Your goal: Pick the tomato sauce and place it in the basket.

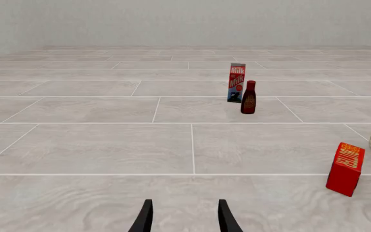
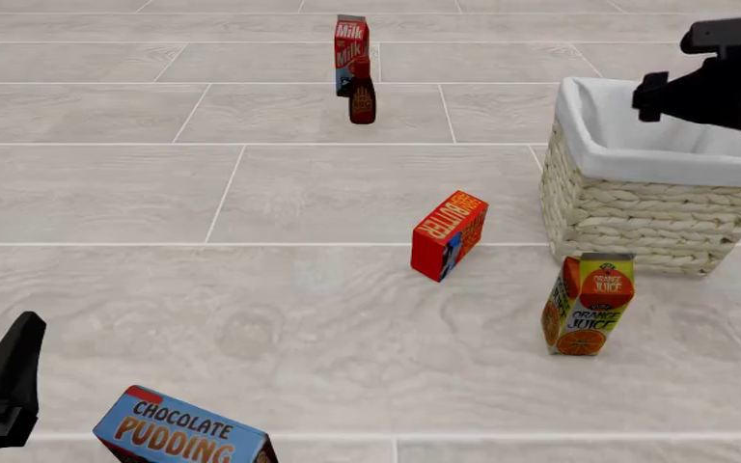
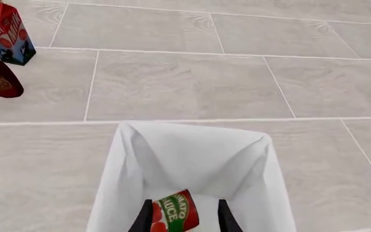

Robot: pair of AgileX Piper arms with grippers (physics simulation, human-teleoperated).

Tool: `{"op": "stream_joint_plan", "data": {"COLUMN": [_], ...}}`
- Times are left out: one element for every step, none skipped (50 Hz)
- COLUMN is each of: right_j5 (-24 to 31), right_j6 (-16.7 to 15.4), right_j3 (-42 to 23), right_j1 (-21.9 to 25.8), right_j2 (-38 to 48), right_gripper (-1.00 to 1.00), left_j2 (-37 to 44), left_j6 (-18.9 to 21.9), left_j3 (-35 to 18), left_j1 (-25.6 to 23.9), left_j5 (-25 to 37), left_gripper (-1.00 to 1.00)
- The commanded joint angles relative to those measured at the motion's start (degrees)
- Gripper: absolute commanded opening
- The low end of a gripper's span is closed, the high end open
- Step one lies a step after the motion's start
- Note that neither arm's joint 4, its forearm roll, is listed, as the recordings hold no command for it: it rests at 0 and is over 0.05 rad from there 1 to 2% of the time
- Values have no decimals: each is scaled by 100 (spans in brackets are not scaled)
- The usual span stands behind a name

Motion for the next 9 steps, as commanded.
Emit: {"op": "stream_joint_plan", "data": {"right_j5": [45, 49, 48, 45, 47, 49, 51, 57, 60], "right_j6": [-23, -19, -22, -24, -15, -20, -8, -13, -26], "right_j3": [-23, -27, -24, -18, -18, -20, -23, -24, -28], "right_j1": [-17, -23, -25, -22, -20, -21, -17, -9, -12], "right_j2": [-103, -118, -126, -143, -154, -161, -179, -186, -198], "right_gripper": [100, 100, 100, 100, 100, 100, 100, 100, 100], "left_j2": [0, 0, 0, 0, 0, 0, 0, 0, 0], "left_j6": [0, 0, 0, 0, 0, 0, 0, 0, 0], "left_j3": [0, 0, 0, 0, 0, 0, 0, 0, 0], "left_j1": [0, 0, 0, 0, 0, 0, 0, 0, 0], "left_j5": [0, 0, 0, 0, 0, 0, 0, 0, 0], "left_gripper": [100, 100, 100, 100, 100, 100, 100, 100, 100]}}
